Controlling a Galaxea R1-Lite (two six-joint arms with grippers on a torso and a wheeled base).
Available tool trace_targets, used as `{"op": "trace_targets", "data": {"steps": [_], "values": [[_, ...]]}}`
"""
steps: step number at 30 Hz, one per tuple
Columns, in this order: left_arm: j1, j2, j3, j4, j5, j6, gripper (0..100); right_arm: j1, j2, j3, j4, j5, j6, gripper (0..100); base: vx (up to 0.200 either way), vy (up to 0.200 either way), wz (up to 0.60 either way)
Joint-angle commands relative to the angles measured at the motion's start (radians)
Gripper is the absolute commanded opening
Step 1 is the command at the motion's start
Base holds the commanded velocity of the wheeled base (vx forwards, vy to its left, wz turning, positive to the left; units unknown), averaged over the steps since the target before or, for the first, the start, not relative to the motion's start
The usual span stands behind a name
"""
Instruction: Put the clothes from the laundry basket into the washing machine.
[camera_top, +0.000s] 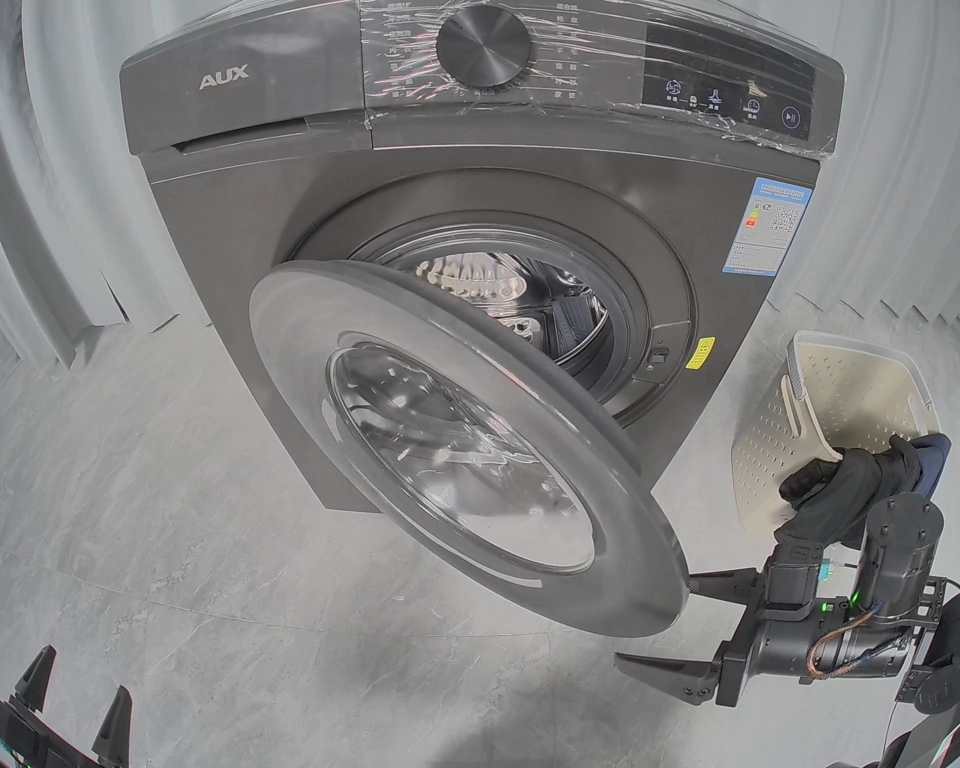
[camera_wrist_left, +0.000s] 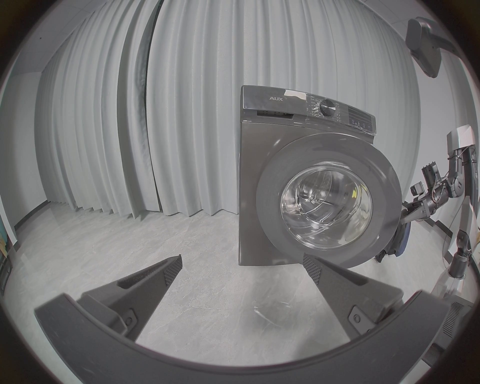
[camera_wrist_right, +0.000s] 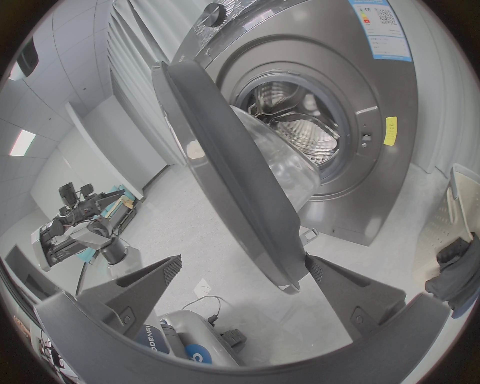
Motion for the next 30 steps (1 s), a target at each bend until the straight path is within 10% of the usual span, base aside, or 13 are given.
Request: {"op": "trace_targets", "data": {"steps": [1,14,20,30], "values": [[0.0,-0.015,0.016,-0.001,-0.001,-0.001,100,0.017,0.006,0.02,-0.01,0.007,0.002,100,0.0,0.0,0.0],[0.001,-0.015,0.016,-0.001,0.0,0.001,100,-0.121,-0.049,0.216,0.026,-0.002,-0.056,100,0.0,0.0,0.0],[0.001,-0.015,0.016,-0.001,0.0,-0.001,100,-0.243,0.045,0.102,0.02,-0.025,-0.056,100,0.0,0.0,0.0],[0.0,-0.015,0.016,-0.001,0.0,-0.001,100,-0.193,0.12,-0.045,0.021,-0.076,-0.039,100,0.0,0.0,0.0]]}}
